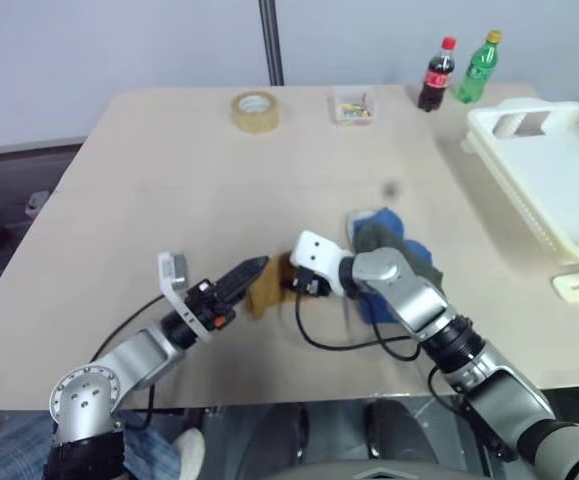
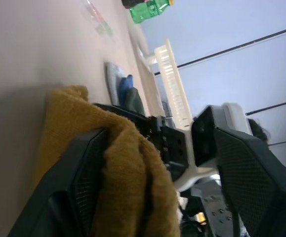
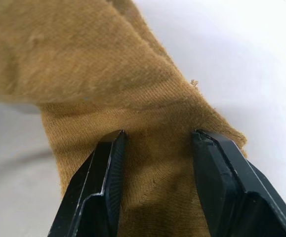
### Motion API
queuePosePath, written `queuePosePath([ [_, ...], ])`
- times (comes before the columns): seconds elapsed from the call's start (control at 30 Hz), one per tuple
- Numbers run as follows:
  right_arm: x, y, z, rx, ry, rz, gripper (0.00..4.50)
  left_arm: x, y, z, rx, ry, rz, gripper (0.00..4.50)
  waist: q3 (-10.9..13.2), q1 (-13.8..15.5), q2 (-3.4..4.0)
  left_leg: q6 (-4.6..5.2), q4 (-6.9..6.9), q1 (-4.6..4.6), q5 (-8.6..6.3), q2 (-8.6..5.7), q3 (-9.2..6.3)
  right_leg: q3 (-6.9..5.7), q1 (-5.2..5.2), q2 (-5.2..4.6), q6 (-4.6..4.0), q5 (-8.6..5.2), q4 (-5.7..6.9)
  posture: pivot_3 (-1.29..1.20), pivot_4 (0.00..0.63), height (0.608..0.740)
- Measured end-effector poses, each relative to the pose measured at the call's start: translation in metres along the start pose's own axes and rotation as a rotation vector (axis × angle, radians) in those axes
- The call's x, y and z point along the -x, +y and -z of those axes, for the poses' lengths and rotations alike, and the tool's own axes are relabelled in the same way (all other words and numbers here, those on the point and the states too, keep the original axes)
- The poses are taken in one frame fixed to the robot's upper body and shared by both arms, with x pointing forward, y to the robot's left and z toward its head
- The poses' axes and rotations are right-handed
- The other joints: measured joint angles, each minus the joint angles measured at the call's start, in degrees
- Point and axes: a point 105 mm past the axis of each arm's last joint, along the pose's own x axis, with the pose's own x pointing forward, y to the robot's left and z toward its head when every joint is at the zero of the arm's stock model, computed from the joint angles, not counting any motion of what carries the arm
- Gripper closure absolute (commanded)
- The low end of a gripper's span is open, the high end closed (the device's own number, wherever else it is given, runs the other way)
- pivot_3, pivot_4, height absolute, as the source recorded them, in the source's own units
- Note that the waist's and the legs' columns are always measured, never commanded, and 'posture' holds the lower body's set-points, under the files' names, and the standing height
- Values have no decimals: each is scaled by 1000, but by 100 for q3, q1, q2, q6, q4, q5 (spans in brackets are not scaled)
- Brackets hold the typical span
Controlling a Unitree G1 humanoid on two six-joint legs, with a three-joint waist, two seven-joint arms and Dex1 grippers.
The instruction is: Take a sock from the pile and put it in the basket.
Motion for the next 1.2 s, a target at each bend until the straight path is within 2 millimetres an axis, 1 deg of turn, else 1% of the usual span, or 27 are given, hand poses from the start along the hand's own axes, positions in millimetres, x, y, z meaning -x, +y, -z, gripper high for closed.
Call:
queuePosePath([
  [0.1,0,0,0,0,0,1,2274,4,0,4,10,20,-5,856,1,-3,2,1,-1,-3,-1,-2,-3,-3,0,0,0,0,-4,0,150,738],
  [0.17,0,0,0,-3,0,2,2274,10,2,6,-10,44,-43,856,2,-6,2,2,-1,-3,-1,-1,-5,-4,0,1,-1,-1,-3,0,150,738],
  [0.37,-2,0,-2,-7,-5,5,2274,24,18,12,-63,96,-159,856,5,-3,7,1,-1,-3,-1,-2,-7,-7,0,3,-3,-2,-4,0,150,738],
  [0.53,-2,0,-2,-7,-6,7,2274,27,23,18,-74,122,-175,856,5,-1,7,2,-2,-4,-2,-2,-8,-8,0,0,-3,-2,-5,0,150,738],
  [0.63,-2,0,-3,-8,-6,10,2274,22,23,22,-73,139,-160,856,6,3,7,8,-2,-5,-5,-2,-10,-10,0,-4,-3,-2,-5,0,150,738],
  [0.73,-2,0,-3,-8,-7,15,2274,13,20,23,-84,146,-133,856,6,3,7,5,-2,-7,-3,-3,-11,-12,0,-3,-3,-2,-6,0,150,738],
  [0.8,-2,-1,-3,-8,-7,18,2274,3,17,22,-100,143,-105,856,6,4,7,2,-2,-7,-1,-3,-11,-12,0,-1,-3,-2,-6,0,150,738],
  [0.83,-2,-1,-3,-7,-6,18,2274,2,17,22,-102,141,-104,856,6,3,6,2,-2,-8,-1,-3,-12,-13,0,-1,-3,-2,-6,0,150,738],
  [0.93,-2,-1,-3,-7,-5,19,2274,-4,19,12,-102,85,-88,856,7,3,8,-8,-2,-8,5,-3,-12,-14,0,1,-3,-2,-7,0,150,738],
  [1.03,-2,-1,-2,-7,-4,20,2274,-6,16,-1,-110,26,-68,856,8,-4,7,-11,-2,-10,6,-3,-13,-14,0,0,-3,-2,-9,0,150,738],
  [1.1,-1,-1,-2,-6,-4,21,2274,-7,16,-5,-110,11,-66,856,8,0,7,-11,-2,-11,6,-3,-14,-15,0,1,-2,-2,-10,0,150,738],
  [1.2,0,-2,-3,-4,-2,24,2274,-10,18,-4,-101,9,-64,856,9,1,6,-11,-2,-13,6,-5,-14,-16,-1,1,-2,-1,-11,0,150,738],
])
